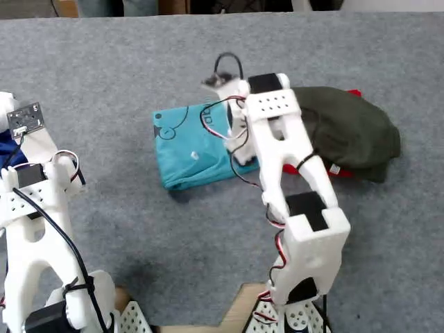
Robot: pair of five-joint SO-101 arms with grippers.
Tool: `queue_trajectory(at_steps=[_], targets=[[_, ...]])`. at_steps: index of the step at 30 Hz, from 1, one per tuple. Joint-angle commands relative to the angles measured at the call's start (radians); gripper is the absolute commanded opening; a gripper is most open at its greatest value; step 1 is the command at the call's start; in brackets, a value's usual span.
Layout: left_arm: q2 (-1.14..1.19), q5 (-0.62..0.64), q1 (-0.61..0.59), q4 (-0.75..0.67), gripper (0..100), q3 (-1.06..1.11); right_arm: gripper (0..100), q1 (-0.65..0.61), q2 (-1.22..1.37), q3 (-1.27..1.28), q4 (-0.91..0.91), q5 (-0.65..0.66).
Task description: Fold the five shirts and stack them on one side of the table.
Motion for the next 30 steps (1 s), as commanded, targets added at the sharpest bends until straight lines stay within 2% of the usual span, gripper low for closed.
queue_trajectory(at_steps=[1, 6, 9, 15, 21, 30], targets=[[-0.021, -0.008, -0.001, -0.028, 3, -0.030, 1.5, -0.086, -0.035, -0.117, -0.213, -0.006], [-0.021, -0.008, -0.001, -0.023, 3, -0.025, 1.5, -0.210, 0.153, -0.168, -0.522, -0.003], [-0.021, -0.008, -0.008, -0.021, 3, -0.024, 1.5, -0.213, 0.294, -0.220, -0.589, -0.005], [-0.028, -0.068, -0.053, -0.021, 3, -0.019, 1.5, -0.186, 0.435, -0.432, -0.390, -0.006], [-0.025, -0.072, -0.085, -0.025, 3, -0.019, 1.5, -0.138, 0.493, -0.616, -0.147, -0.003], [-0.021, -0.072, -0.079, -0.028, 3, -0.019, 1.5, -0.063, 0.587, -0.699, 0.049, -0.002]])
